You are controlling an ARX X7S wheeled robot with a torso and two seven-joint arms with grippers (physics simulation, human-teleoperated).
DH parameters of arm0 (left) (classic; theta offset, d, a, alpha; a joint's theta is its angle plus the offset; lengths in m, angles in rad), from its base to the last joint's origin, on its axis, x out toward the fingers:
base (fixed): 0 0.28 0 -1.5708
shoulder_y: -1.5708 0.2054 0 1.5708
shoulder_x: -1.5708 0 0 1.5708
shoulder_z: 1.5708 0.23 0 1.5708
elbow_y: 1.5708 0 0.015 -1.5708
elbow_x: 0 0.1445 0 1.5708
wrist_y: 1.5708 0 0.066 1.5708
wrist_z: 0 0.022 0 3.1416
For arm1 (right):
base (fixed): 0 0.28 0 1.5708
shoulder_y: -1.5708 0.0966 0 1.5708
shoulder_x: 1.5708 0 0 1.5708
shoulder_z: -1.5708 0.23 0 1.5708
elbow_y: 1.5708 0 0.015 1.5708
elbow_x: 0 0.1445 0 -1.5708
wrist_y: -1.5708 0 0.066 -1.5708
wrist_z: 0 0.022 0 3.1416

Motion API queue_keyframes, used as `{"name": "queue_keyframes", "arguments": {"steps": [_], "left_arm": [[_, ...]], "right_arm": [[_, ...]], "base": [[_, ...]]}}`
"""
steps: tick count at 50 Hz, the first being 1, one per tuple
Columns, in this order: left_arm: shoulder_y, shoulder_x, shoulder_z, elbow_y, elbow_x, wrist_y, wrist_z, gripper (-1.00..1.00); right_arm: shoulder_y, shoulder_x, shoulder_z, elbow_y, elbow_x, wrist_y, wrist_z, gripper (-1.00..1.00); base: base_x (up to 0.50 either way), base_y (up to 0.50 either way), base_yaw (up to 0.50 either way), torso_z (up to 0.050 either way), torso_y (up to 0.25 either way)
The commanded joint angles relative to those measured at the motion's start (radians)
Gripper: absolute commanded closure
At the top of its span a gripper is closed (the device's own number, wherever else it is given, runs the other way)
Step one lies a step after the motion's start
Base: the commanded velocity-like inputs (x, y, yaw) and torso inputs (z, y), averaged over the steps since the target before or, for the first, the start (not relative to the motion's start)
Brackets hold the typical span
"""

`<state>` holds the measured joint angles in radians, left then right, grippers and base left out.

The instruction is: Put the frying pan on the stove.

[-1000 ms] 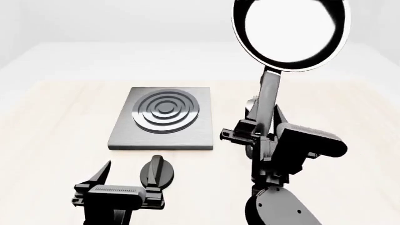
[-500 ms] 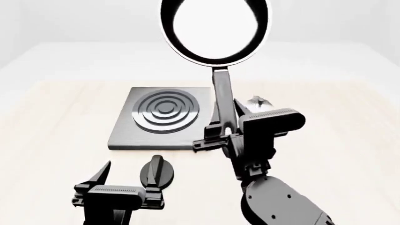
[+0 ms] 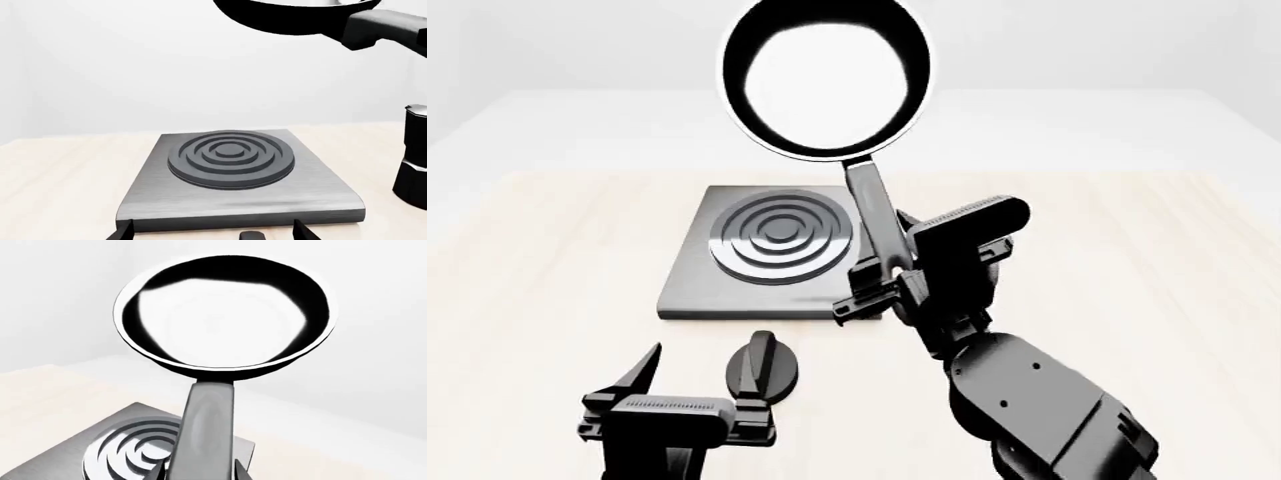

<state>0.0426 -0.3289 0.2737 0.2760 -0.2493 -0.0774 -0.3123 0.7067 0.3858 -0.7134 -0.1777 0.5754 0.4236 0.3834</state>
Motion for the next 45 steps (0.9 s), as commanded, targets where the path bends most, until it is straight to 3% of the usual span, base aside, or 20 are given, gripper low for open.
{"name": "queue_keyframes", "arguments": {"steps": [1, 28, 45], "left_arm": [[-0.001, -0.003, 0.001, 0.003, -0.004, -0.001, -0.004, -1.0], [0.003, -0.01, 0.011, 0.018, -0.005, -0.005, -0.013, -1.0], [-0.007, -0.01, 0.018, 0.004, -0.005, -0.003, -0.016, -1.0]], "right_arm": [[0.066, -0.005, -0.001, 0.053, -0.049, 0.003, -0.086, 1.0], [0.097, -0.01, 0.006, 0.147, 0.052, 0.05, -0.198, 1.0], [0.112, -0.038, -0.037, 0.215, 0.023, 0.052, -0.22, 1.0]], "base": [[0.0, 0.0, 0.0, 0.0, 0.01], [0.0, 0.0, 0.0, 0.0, 0.002], [0.0, 0.0, 0.0, 0.001, 0.002]]}}
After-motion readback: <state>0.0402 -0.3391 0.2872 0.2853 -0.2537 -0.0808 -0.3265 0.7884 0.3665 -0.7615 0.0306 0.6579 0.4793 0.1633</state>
